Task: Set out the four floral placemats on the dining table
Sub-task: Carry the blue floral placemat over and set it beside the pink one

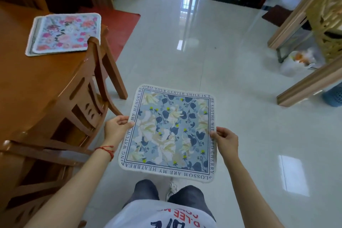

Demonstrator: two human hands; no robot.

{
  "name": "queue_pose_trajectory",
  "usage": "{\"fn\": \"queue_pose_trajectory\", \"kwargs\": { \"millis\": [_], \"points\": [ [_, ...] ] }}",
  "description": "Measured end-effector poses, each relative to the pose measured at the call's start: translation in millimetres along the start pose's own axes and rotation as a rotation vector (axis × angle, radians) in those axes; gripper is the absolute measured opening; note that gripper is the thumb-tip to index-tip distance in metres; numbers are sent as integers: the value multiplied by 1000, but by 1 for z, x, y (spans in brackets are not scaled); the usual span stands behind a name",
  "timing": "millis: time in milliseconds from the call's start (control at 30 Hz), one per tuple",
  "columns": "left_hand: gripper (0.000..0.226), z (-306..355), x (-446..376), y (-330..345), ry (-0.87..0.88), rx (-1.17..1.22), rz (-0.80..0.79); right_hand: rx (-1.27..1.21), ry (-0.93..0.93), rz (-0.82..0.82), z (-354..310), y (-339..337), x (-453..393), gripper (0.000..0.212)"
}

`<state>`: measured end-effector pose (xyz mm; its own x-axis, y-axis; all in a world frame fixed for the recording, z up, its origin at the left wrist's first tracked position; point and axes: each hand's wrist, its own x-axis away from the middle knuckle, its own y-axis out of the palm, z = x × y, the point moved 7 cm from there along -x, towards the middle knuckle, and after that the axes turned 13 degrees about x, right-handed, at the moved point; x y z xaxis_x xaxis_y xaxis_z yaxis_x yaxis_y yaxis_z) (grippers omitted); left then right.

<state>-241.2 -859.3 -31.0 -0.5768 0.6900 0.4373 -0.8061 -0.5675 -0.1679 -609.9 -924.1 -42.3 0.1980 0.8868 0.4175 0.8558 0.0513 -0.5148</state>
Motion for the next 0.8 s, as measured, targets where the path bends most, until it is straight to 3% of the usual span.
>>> {"fn": "queue_pose_trajectory", "kwargs": {
  "millis": [300, 800],
  "points": [
    [25, 20, -31, 31, -22, 80, 81, 66, -86, -64, -50, -5, -77, 19],
    [19, 56, -109, 21, -51, 166, 208, 116, -164, -201, -150, 61, -178, 17]
  ]
}}
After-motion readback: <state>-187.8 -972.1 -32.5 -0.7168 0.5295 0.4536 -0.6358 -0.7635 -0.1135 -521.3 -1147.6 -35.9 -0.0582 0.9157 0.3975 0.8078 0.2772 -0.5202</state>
